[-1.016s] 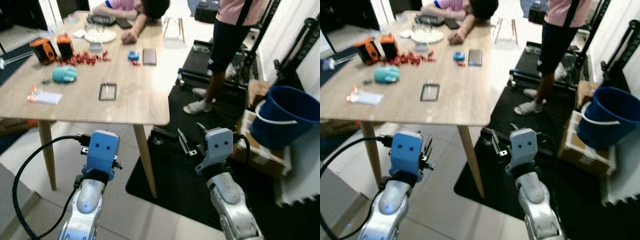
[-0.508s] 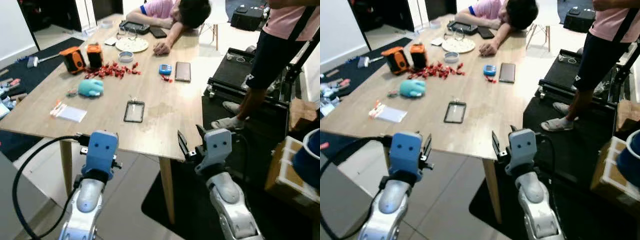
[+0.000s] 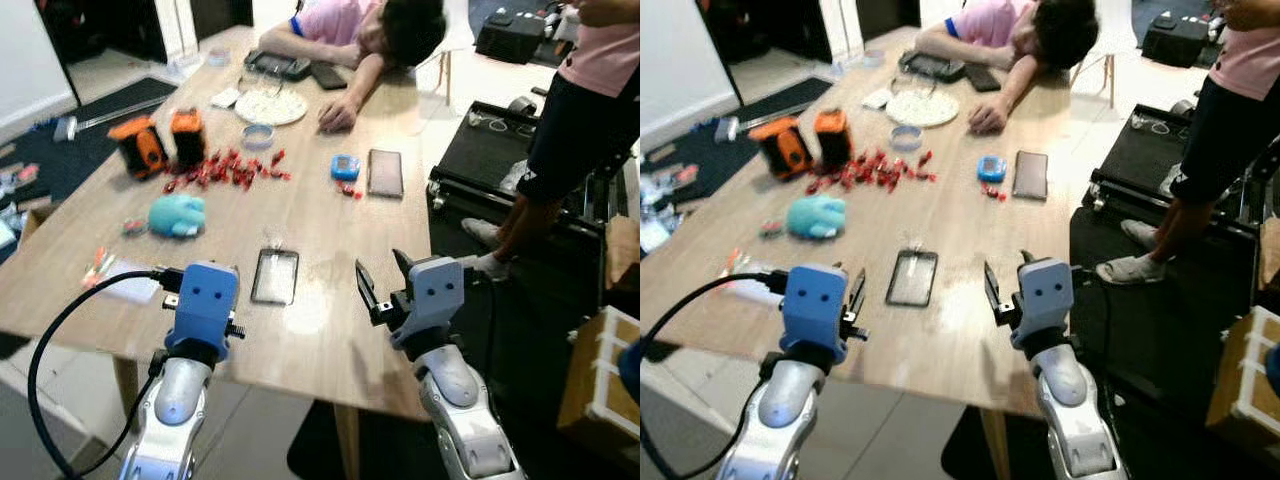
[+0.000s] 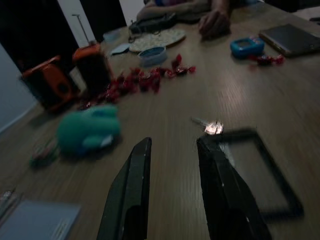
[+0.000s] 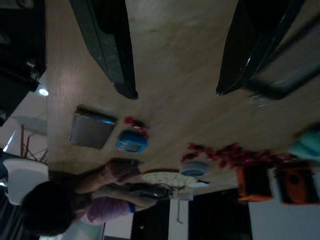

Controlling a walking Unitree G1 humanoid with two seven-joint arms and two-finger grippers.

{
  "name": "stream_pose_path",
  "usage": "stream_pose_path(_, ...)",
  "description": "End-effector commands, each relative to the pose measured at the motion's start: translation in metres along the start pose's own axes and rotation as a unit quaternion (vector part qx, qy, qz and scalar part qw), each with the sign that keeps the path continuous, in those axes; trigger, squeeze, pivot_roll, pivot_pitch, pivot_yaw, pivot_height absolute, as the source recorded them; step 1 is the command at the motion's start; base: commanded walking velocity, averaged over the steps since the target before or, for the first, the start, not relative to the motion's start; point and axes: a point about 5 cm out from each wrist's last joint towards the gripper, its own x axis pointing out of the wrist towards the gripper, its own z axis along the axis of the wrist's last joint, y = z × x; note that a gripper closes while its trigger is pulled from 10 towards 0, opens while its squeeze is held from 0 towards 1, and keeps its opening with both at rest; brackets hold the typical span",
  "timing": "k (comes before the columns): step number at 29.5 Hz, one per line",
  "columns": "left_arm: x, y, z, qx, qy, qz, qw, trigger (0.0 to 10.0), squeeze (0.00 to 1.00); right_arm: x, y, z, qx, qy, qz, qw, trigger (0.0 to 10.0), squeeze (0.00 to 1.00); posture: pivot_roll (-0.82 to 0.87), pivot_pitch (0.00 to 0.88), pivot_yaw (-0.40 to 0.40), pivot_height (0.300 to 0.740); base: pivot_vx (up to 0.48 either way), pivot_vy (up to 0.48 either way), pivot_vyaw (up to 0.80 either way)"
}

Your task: Hang keys on a hook

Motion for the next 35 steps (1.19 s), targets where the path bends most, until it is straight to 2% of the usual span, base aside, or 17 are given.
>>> stream_pose_path(1,-0.003,-0.003,0.003,-0.007,0.004,-0.015,1.0,10.0,0.0,-0.003,-0.002,-0.002,0.004,0.005,-0.007,1.0,10.0,0.0,0.12,0.204,-0.008,0.74,0.0,0.0,0.0)
stream_pose_path(7,-0.002,-0.013,0.008,-0.028,0.027,-0.051,0.998,10.0,0.0,-0.002,-0.004,0.0,0.003,0.002,-0.009,1.0,10.0,0.0,0.13,0.205,-0.006,0.74,0.0,0.0,0.0)
stream_pose_path(10,-0.003,-0.021,0.012,-0.029,0.024,-0.085,0.996,10.0,0.0,0.0,-0.006,0.001,0.001,-0.001,-0.011,1.0,10.0,0.0,0.13,0.208,-0.004,0.74,0.0,0.0,0.0)
stream_pose_path(13,-0.004,-0.022,0.013,-0.029,0.023,-0.092,0.995,10.0,0.0,0.0,-0.007,0.001,0.0,-0.001,-0.012,1.0,10.0,0.0,0.13,0.208,-0.004,0.74,0.0,0.0,0.0)
stream_pose_path(20,-0.015,-0.033,0.005,0.002,0.046,-0.168,0.985,10.0,0.0,-0.001,-0.009,0.001,-0.004,0.0,-0.015,1.0,10.0,0.0,0.12,0.207,-0.003,0.74,0.0,0.0,0.0)
stream_pose_path(27,-0.015,-0.034,0.011,0.002,0.064,-0.201,0.977,10.0,0.0,-0.001,-0.011,0.0,-0.008,0.003,-0.014,1.0,10.0,0.0,0.13,0.21,-0.002,0.74,0.0,0.0,0.0)
stream_pose_path(31,-0.013,-0.033,0.012,0.005,0.077,-0.202,0.976,10.0,0.0,0.0,-0.011,-0.001,-0.008,0.006,-0.01,1.0,10.0,0.0,0.13,0.21,-0.002,0.74,0.0,0.0,0.0)
stream_pose_path(35,-0.01,-0.03,0.006,0.013,0.114,-0.193,0.975,10.0,0.0,0.0,-0.008,-0.001,-0.003,0.009,-0.001,1.0,10.0,0.0,0.13,0.208,0.001,0.74,0.0,0.0,0.0)
